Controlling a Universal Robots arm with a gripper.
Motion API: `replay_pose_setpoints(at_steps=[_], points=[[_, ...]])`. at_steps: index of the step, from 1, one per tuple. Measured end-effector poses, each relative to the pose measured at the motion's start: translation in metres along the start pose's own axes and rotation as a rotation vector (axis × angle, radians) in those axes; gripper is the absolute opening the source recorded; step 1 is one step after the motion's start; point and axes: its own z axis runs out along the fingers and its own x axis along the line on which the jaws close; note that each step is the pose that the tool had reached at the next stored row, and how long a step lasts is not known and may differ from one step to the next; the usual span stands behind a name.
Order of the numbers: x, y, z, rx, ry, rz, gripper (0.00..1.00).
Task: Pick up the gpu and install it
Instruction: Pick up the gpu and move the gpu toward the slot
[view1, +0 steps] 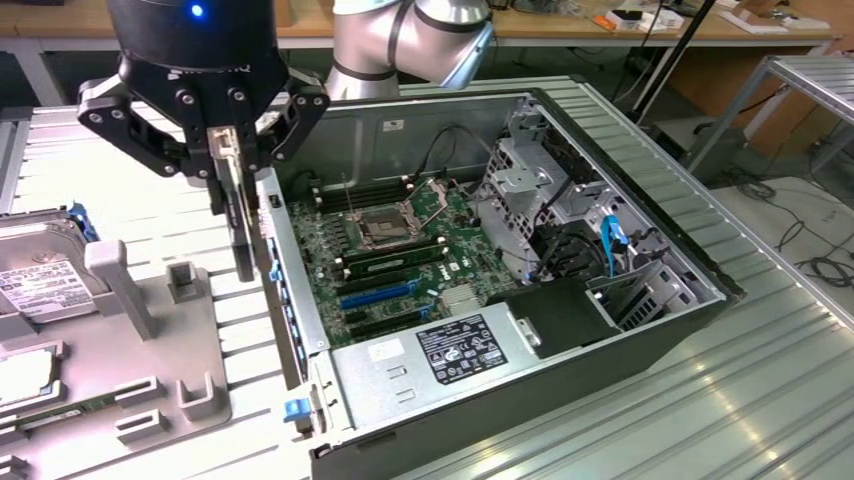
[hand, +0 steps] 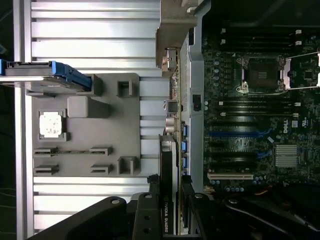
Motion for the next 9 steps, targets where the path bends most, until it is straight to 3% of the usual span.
replay_pose_setpoints(at_steps=[9], points=[[-0.0097, 0.0000, 0.0000, 0.0000, 0.0017, 0.000, 0.27]])
